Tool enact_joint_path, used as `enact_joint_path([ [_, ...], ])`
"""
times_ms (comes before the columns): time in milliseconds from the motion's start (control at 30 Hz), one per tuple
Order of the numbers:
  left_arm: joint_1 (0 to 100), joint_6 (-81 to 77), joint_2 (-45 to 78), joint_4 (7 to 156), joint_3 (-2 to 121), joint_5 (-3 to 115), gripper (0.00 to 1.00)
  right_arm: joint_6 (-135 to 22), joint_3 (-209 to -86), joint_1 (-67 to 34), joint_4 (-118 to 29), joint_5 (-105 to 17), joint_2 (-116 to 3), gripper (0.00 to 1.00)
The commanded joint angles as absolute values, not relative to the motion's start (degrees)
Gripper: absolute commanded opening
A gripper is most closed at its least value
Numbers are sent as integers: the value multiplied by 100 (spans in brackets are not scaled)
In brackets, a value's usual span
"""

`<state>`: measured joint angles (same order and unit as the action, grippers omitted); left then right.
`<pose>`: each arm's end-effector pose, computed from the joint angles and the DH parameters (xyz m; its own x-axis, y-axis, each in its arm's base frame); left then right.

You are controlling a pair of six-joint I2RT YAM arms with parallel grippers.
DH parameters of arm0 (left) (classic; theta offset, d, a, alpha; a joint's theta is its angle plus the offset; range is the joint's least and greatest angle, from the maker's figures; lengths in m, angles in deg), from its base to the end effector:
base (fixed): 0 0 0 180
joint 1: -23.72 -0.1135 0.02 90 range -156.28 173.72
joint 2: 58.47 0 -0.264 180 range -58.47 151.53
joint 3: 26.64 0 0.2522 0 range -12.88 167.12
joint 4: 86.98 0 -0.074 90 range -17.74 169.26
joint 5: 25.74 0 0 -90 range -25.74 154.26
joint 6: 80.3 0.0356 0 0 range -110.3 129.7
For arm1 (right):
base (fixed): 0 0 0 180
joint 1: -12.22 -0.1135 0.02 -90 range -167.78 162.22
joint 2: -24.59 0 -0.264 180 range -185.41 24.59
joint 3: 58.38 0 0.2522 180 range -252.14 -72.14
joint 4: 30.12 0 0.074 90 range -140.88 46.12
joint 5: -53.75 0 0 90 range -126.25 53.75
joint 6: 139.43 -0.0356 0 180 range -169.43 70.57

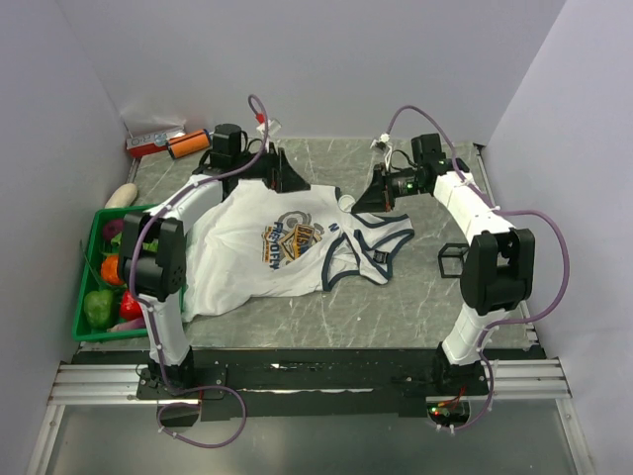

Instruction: Remove the brooch from the garment

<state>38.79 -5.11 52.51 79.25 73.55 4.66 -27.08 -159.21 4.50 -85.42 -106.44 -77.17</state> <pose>0.4226 -0.1456 0.2745 -0.6153 0.0317 -0.7877 0.7569 0.3028 -0.5791 0.3659 0.0834 0.2963 -0.5475 -0.2043 -0.8115 -0.8346 0.2032 0.5120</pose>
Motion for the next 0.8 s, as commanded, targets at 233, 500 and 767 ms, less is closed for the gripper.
enact_joint_path([
  [233,4200,-1115,5412,8025,8386,-27,96,-3308,-15731,475,-8080,-11104,-7429,0],
  [500,4324,520,5789,5932,9425,28,88,-3729,-15740,475,-7614,-11236,-7420,0],
  [767,4359,1488,5948,5430,9531,-157,74,-4363,-15810,466,-7218,-11245,-7446,0],
])
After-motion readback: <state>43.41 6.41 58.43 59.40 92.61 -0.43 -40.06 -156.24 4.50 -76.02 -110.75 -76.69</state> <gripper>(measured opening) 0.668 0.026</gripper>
